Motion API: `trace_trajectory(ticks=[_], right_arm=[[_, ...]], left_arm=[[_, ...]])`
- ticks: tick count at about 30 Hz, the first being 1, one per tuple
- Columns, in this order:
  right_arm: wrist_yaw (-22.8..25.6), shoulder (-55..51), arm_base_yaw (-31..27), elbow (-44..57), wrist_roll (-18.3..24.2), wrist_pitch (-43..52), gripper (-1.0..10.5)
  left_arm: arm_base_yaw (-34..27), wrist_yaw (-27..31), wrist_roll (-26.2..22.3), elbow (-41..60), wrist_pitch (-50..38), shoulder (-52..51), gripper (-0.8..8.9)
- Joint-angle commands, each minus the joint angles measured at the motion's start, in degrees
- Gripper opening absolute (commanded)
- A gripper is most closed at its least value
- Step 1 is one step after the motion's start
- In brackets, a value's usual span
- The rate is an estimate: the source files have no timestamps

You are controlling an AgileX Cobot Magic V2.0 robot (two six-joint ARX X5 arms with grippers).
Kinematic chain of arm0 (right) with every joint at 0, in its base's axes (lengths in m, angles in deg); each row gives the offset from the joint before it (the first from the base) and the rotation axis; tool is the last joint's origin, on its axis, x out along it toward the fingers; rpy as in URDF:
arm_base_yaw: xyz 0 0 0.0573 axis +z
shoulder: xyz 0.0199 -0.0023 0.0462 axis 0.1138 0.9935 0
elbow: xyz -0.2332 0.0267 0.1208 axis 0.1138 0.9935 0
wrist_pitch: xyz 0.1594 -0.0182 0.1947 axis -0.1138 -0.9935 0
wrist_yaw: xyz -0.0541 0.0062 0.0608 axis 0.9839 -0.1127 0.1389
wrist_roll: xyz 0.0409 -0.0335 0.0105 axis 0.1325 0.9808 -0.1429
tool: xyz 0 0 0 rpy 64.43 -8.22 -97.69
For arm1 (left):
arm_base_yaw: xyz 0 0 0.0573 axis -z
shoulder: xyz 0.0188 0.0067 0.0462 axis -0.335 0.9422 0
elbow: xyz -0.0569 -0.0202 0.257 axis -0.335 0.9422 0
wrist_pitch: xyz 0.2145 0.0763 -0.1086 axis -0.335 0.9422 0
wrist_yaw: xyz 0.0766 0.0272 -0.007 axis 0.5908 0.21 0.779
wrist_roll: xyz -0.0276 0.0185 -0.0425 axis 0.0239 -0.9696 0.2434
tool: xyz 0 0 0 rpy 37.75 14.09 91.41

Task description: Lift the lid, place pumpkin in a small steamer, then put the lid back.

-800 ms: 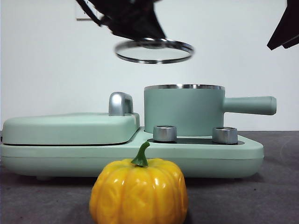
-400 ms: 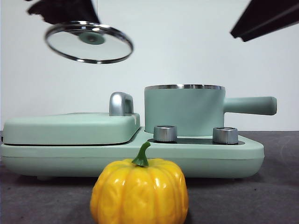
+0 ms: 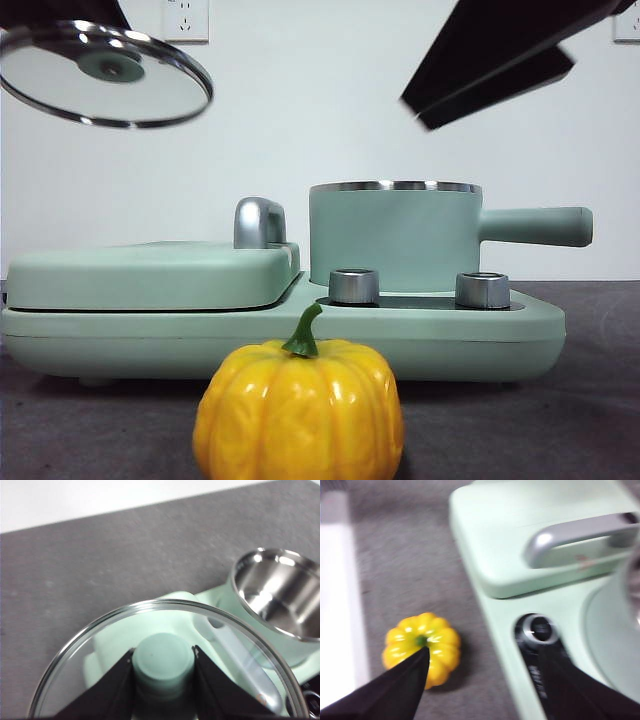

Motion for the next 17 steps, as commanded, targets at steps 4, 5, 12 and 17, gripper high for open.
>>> trace_trajectory(ticks=[4,5,12,17], right_arm=[[-0.09,5.55,5.46,-1.07,0.68,0.24,3.6],[-0.09,6.56,6.29,-1.07,0.68,0.26,3.7],[0.22,12.98,11.23,-1.07,0.68,2.99,3.8],[2.69,17.40,13.22,-1.07,0.68,4.68,4.4]], left_arm=[[-2.40,0.74,0.37,-0.96,-1.55,-2.60,0.10],[-2.84,0.74,0.37,-0.96,-1.64,-2.75,0.10],[-4.61,1.05,0.42,-0.96,-1.68,-2.89,0.10],[-4.66,1.05,0.39,-0.98,-1.68,-2.89,0.10]])
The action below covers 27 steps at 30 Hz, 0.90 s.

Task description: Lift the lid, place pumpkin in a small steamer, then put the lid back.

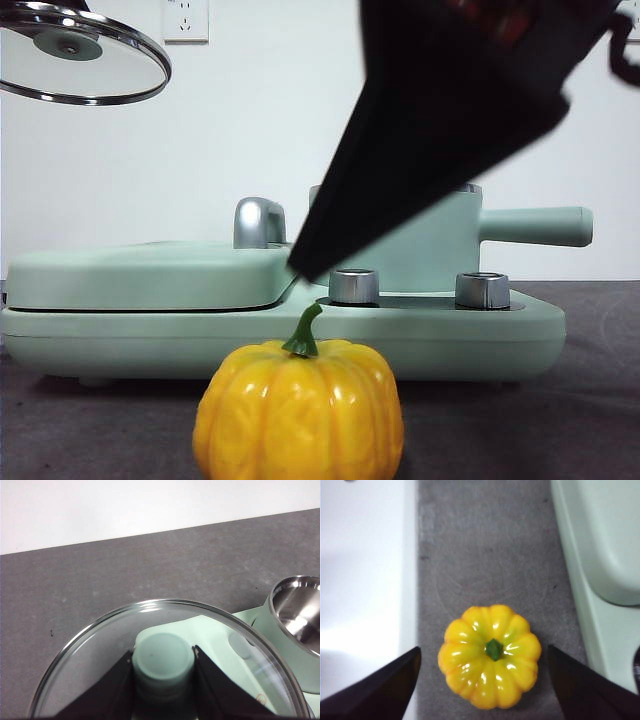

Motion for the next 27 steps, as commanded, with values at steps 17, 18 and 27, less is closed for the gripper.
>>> trace_trajectory(ticks=[17,18,27], right_arm=[[2.93,13.70,1.44,-1.05,0.07,4.13,4.4],[2.95,13.70,1.46,-1.05,-0.37,4.00,4.2],[3.30,6.80,0.90,-4.50,-9.44,-2.93,3.7]], left_arm=[[0.09,-0.11,-0.24,-0.96,-1.79,0.00,0.10],[0.07,-0.11,-0.24,-0.98,-1.79,0.00,0.10],[-0.26,-0.11,-0.26,-0.98,-1.99,0.00,0.10]])
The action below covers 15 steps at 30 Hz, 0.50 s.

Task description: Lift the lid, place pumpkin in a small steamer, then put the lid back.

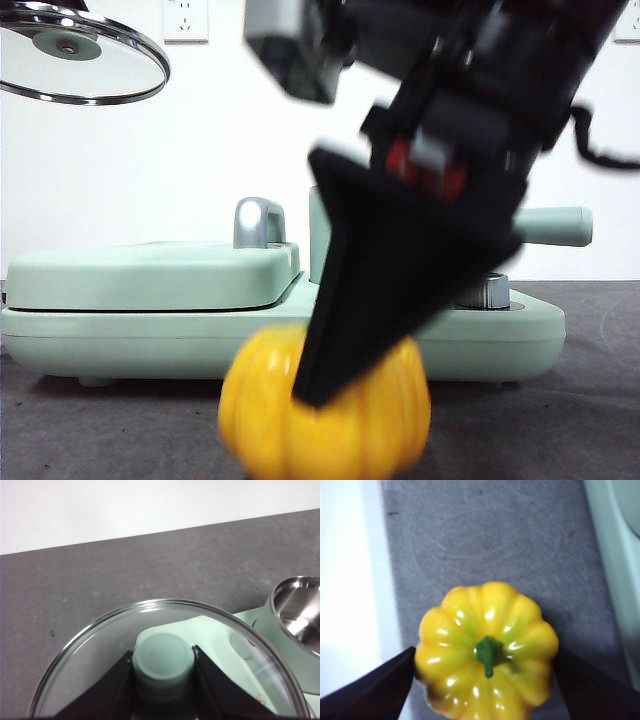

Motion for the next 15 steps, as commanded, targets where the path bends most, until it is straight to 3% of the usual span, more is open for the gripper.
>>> trace_trajectory(ticks=[1,10,15], right_arm=[[0.37,-3.13,0.13,-3.65,-5.42,-2.45,3.7],[8.63,-7.82,-3.32,-16.98,-16.61,-19.61,3.7],[11.43,-7.69,-7.41,-25.27,-18.88,-27.32,3.7]], left_arm=[[-0.04,-0.13,-0.22,-0.96,-1.92,0.00,0.10],[-0.04,-0.13,-0.39,-0.96,-1.92,0.00,0.10],[-0.04,-0.13,-0.39,-0.96,-1.92,0.00,0.10]])
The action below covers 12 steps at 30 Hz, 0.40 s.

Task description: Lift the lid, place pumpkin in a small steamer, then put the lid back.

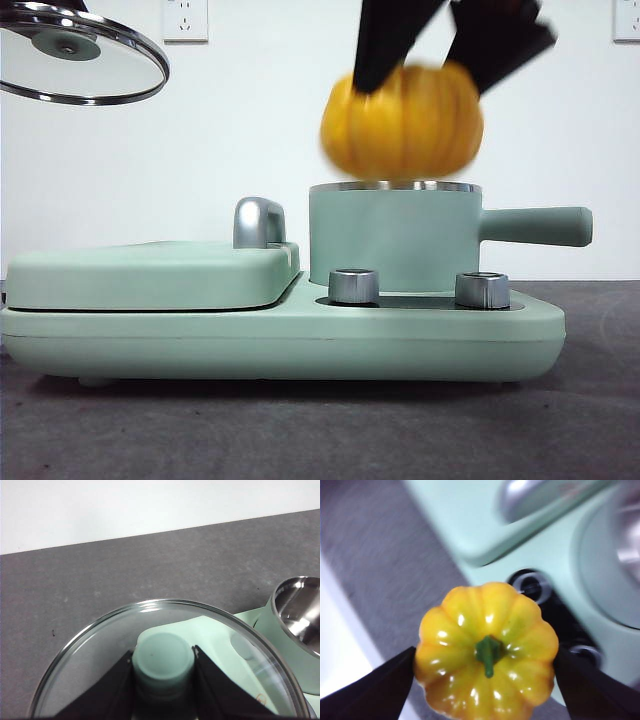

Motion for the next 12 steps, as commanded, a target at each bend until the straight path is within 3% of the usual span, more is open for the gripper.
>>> trace_trajectory(ticks=[1,12], right_arm=[[0.61,0.59,-2.03,-5.27,-2.58,-3.37,3.7],[0.85,8.33,-12.85,-17.79,-0.04,-8.66,3.7]], left_arm=[[0.07,-0.13,-0.39,-0.98,-1.92,0.00,0.10],[0.07,-0.13,-0.37,-0.98,-1.90,0.00,0.10]])
